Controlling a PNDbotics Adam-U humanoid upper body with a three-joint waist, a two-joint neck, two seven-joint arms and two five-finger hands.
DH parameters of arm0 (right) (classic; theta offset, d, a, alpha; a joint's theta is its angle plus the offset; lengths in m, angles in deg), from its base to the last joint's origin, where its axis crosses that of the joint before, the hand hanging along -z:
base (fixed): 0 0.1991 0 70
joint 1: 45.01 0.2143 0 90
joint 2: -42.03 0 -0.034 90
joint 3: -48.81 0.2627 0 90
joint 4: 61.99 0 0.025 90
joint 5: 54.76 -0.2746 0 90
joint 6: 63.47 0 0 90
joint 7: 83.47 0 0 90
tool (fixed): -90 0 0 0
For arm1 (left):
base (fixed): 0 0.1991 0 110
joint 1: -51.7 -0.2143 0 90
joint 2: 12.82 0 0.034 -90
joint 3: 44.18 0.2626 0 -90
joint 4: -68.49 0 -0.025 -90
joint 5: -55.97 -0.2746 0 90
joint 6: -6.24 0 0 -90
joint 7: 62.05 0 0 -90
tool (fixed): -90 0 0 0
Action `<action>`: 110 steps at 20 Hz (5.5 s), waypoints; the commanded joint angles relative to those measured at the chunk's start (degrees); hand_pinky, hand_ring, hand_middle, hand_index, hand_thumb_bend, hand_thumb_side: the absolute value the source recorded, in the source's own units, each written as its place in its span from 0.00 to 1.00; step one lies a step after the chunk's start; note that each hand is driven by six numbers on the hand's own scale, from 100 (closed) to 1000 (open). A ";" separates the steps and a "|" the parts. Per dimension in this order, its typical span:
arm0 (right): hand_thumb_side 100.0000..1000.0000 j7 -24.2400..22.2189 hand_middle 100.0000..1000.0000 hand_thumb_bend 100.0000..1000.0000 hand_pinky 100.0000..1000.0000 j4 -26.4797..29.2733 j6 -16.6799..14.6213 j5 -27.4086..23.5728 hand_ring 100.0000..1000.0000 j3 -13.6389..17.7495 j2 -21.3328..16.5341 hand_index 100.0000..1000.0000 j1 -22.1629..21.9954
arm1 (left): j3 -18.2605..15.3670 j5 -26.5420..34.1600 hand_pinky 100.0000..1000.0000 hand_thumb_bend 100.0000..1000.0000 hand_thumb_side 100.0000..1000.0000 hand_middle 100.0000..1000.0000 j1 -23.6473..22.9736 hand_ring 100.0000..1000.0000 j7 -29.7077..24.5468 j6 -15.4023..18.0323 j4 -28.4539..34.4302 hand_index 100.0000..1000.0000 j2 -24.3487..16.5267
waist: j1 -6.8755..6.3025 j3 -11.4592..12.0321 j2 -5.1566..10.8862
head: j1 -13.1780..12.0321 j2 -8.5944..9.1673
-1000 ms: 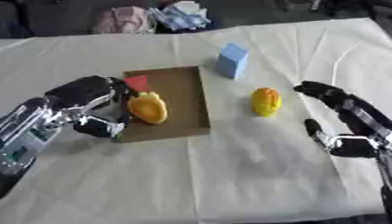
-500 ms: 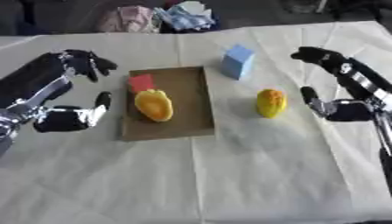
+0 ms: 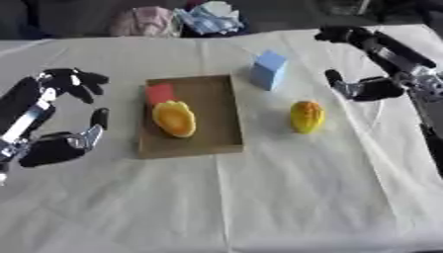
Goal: Pick up objects on the table and place them in the box.
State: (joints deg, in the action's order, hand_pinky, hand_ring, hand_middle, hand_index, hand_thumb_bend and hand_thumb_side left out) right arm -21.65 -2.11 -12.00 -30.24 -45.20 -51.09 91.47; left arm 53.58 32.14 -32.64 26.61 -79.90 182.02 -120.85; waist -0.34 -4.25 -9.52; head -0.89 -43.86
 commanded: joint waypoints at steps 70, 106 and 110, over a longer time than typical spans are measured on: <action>0.36 -17.21 0.88 0.00 0.94 -17.24 -13.44 19.23 0.94 -2.14 2.08 1.00 9.48 | -2.65 -0.27 0.60 0.00 0.52 0.57 -7.12 0.52 -0.99 -3.77 1.07 0.82 9.57 | 1.11 1.46 1.94 | 3.62 -0.26; 0.14 27.78 0.47 0.00 0.62 -26.44 -7.38 52.97 0.51 7.00 4.67 0.71 10.33 | -2.58 -0.23 0.62 0.00 0.51 0.57 -7.50 0.52 -1.35 -3.42 1.07 0.82 10.59 | 0.47 1.94 1.53 | 4.72 -0.26; 0.12 33.47 0.33 0.00 0.47 -26.42 -7.58 52.61 0.35 7.11 4.74 0.58 10.23 | -2.60 -0.20 0.62 0.00 0.50 0.57 -7.54 0.52 -1.28 -3.43 1.07 0.82 10.63 | 0.38 1.91 1.53 | 4.79 -0.26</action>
State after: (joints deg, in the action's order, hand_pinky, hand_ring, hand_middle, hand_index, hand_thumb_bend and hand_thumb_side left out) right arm 10.12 -28.78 -19.55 22.36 -38.40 -45.40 100.88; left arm 51.54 31.98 -40.30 25.32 -83.38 182.02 -109.51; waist 0.10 -2.32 -9.18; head 3.70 -43.86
